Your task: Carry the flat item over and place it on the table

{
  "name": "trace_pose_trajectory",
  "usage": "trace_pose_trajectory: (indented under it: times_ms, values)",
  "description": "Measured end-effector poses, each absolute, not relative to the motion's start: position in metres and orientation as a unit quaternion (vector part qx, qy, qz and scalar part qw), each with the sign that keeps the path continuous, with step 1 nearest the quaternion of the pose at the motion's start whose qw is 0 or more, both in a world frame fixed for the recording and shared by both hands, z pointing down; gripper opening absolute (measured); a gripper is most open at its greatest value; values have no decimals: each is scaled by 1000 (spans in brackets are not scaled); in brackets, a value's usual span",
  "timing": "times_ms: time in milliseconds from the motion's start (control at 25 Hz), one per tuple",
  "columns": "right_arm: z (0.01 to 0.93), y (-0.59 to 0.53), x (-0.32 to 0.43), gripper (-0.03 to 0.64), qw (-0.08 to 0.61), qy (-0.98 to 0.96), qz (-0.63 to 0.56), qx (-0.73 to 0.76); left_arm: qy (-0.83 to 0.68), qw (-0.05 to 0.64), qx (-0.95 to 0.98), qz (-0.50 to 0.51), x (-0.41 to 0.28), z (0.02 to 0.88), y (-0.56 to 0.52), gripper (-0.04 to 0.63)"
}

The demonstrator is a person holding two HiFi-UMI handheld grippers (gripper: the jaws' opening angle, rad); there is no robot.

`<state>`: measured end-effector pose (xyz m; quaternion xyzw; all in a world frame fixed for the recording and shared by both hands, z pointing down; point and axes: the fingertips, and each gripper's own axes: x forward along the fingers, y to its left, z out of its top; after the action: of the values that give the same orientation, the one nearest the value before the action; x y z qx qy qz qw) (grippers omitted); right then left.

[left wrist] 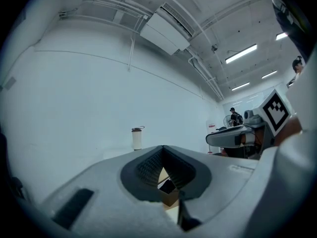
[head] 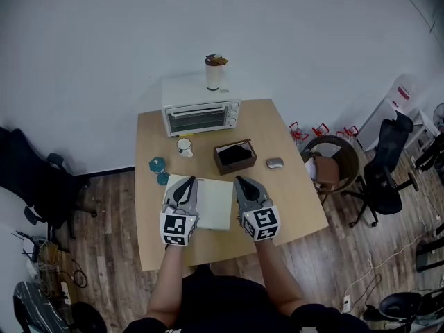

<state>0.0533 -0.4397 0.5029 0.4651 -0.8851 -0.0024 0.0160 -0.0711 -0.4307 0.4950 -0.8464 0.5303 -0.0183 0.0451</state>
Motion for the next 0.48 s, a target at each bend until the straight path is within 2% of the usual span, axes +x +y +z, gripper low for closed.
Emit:
trace_pose_trajectory:
  times_ms: [480]
  values:
    - [497, -438, 47, 5, 10, -890, -3, 456, 532, 39, -846, -11, -78, 494, -426, 2]
